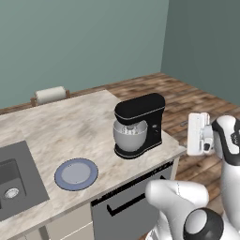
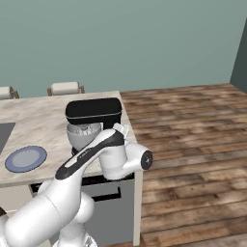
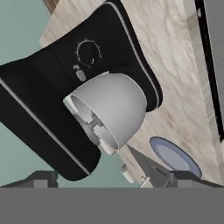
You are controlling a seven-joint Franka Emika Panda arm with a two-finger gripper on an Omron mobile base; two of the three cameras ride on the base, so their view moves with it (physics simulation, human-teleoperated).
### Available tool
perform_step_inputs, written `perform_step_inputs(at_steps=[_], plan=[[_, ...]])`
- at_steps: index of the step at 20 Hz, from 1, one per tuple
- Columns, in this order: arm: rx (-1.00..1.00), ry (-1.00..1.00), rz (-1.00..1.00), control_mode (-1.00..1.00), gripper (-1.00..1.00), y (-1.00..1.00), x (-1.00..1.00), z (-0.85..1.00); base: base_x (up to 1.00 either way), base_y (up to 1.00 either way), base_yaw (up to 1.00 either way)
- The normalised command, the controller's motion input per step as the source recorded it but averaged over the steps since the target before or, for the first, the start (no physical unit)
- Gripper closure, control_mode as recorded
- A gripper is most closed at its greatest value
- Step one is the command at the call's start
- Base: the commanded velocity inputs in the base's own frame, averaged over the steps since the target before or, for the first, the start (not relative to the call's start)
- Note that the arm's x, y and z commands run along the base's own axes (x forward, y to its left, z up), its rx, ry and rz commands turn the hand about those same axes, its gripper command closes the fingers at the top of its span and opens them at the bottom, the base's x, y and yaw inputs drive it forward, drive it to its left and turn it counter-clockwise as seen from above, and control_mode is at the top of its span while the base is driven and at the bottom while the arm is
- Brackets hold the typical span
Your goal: Add butter and sugar cubes to the stand mixer bowl and then turn on the stand mixer to begin making frosting.
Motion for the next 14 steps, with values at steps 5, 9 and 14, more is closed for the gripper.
perform_step_inputs(at_steps=[5,9,14], plan=[[0.14,0.16,-0.07,-1.0,-1.0,0.01,0.08,-0.09,0.0,0.0,0.0],[0.11,0.12,-0.09,-1.0,-1.0,0.08,0.01,-0.15,0.0,0.0,0.0],[0.07,0.04,-0.09,-1.0,-1.0,0.07,0.0,-0.27,0.0,0.0,0.0]])
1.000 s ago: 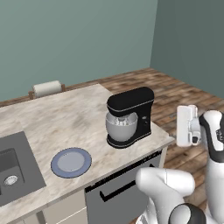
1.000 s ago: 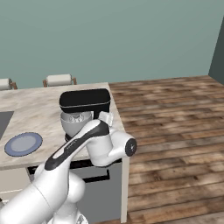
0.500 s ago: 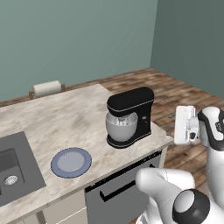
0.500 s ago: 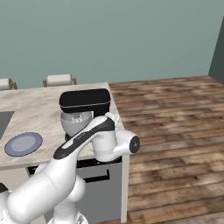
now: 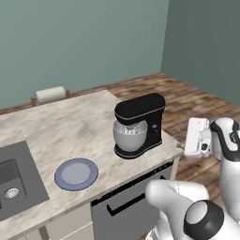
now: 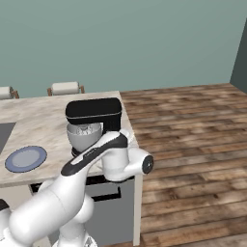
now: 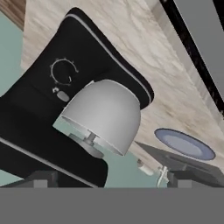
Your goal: Add butter and sugar cubes to the stand mixer bowl and then turn on the stand mixer to begin making frosting.
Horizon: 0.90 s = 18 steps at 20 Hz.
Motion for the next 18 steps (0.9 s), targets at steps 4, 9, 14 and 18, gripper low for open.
perform_step_inputs(at_steps=[4,9,14,18], plan=[[0.09,0.02,-0.05,-1.0,-1.0,0.0,0.05,-0.23,0.0,0.0,0.0],[0.09,0.0,-0.03,-1.0,-1.0,0.07,0.16,-0.12,0.0,0.0,0.0],[0.08,0.0,-0.01,-1.0,-1.0,0.15,0.28,-0.07,0.0,0.0,0.0],[0.08,0.0,0.0,-1.0,-1.0,0.06,0.29,-0.08,0.0,0.0,0.0]])
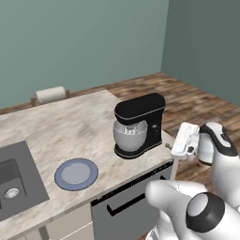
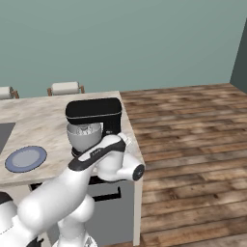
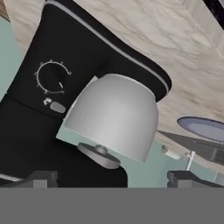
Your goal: Add butter and sugar cubes to the stand mixer bowl and then turn on the stand mixer to begin making frosting.
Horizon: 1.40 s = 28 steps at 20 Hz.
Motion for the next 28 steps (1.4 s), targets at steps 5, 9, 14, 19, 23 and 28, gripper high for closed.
perform_step_inputs(at_steps=[5,9,14,19,23,28], plan=[[0.07,0.0,-0.01,-1.0,-1.0,0.06,0.14,-0.08,0.0,0.0,0.0],[0.05,0.0,-0.03,-1.0,-1.0,0.09,0.06,-0.04,0.0,0.0,0.0],[0.02,0.0,-0.05,-1.0,-1.0,0.01,0.2,-0.01,0.0,0.0,0.0],[0.0,0.0,-0.07,-1.0,-1.0,0.0,0.27,-0.05,0.0,0.0,0.0],[0.0,0.0,-0.07,-1.0,-1.0,0.0,0.25,-0.11,0.0,0.0,0.0],[0.0,0.0,-0.05,-1.0,-1.0,-0.02,0.24,-0.11,0.0,0.0,0.0]])
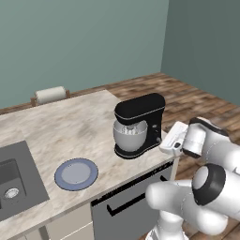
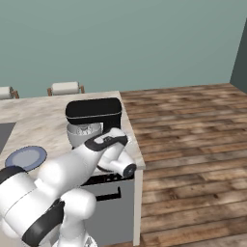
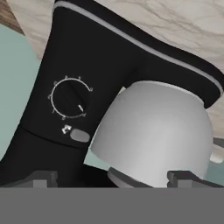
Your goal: Add butter and sugar cubes to the stand mixer bowl and then turn on the stand mixer to begin making frosting.
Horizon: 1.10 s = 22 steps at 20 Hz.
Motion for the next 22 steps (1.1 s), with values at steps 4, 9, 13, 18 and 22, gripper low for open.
perform_step_inputs(at_steps=[4,9,13,18,22], plan=[[0.02,0.0,-0.05,-1.0,-1.0,-0.19,0.18,-0.09,0.0,0.0,0.0],[0.04,0.0,-0.05,-1.0,-1.0,-0.31,0.15,-0.11,0.0,0.0,0.0],[0.01,0.0,-0.06,-1.0,-1.0,-0.07,0.07,-0.04,0.0,0.0,0.0],[0.0,0.0,-0.08,-1.0,-1.0,0.02,0.04,0.0,0.0,0.0,0.0],[0.0,0.0,-0.11,-1.0,-1.0,0.13,0.0,0.0,0.0,0.0,0.0]])
